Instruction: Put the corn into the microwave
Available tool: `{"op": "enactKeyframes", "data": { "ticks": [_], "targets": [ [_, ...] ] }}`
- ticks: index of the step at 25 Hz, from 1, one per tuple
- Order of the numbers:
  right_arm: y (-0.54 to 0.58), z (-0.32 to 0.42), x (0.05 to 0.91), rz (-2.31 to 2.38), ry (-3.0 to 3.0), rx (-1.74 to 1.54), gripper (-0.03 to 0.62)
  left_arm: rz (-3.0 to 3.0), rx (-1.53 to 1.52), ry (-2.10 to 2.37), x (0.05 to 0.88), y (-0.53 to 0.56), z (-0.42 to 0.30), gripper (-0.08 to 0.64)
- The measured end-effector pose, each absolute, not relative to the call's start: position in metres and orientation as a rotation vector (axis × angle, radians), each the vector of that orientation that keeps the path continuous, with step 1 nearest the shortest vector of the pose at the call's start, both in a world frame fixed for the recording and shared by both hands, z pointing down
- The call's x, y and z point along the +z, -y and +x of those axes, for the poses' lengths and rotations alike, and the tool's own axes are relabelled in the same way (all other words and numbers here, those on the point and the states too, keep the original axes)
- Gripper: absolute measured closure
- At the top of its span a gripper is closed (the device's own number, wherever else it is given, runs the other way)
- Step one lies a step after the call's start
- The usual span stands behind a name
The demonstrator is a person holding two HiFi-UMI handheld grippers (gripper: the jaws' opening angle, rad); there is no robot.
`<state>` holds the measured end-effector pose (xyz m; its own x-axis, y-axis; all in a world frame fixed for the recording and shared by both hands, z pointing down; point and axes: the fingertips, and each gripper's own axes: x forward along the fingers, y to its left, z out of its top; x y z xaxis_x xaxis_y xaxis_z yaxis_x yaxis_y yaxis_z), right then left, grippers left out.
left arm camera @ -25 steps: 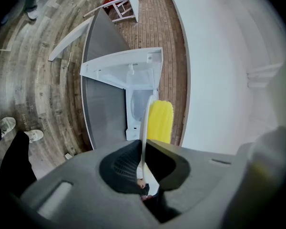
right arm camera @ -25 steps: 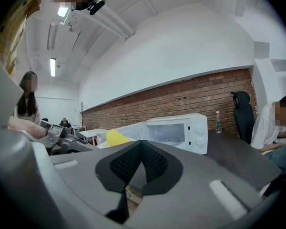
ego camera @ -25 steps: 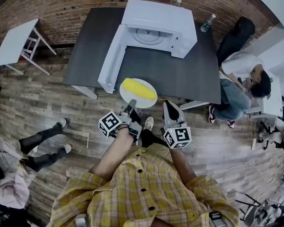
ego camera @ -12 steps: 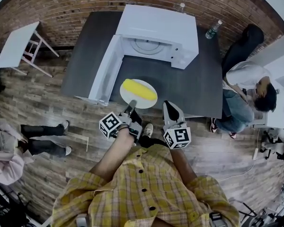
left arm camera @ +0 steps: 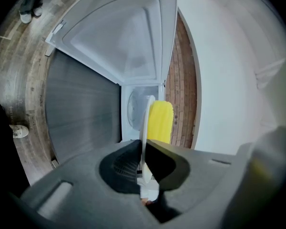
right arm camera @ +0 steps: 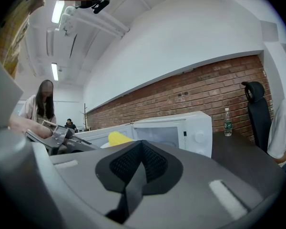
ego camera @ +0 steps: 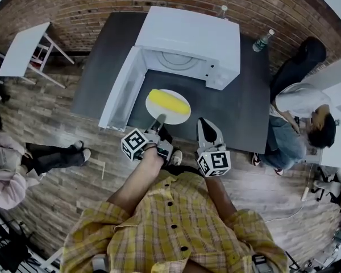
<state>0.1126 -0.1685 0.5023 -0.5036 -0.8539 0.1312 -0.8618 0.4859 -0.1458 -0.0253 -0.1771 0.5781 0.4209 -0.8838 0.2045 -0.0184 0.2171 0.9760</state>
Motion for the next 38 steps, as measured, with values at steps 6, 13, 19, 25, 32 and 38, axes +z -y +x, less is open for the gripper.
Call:
{"op": "enactKeyframes", "data": {
  "ticks": [6,13,19,25,32,38],
  "targets": [
    [0.185,0.113,0.510,1.524,2.660,0.322,0.591,1.175,-0.763,0.984,0.584,0.199,-0.023,0.538],
    [0.203,0.112,0.517,1.539,2.623,0.340,0.591,1.164,-0.766,1.000,0.598,0.232,-0.030,0.537],
    [0.223,0.108,0.521,1.558,2.598,0.341,0.591,1.168,-0.742,1.016,0.612,0.267,-0.033,0.538],
    [0.241,0.111,0.524,1.574,2.571,0.337,0.589,1.153,-0.730,1.025,0.628,0.299,-0.030,0.537],
    [0.258,0.110,0.532,1.570,2.551,0.352,0.591,1.133,-0.722,1.049,0.649,0.334,-0.026,0.535],
    [0.270,0.110,0.539,1.566,2.535,0.366,0.591,1.119,-0.708,1.067,0.664,0.360,-0.023,0.534]
  ]
}}
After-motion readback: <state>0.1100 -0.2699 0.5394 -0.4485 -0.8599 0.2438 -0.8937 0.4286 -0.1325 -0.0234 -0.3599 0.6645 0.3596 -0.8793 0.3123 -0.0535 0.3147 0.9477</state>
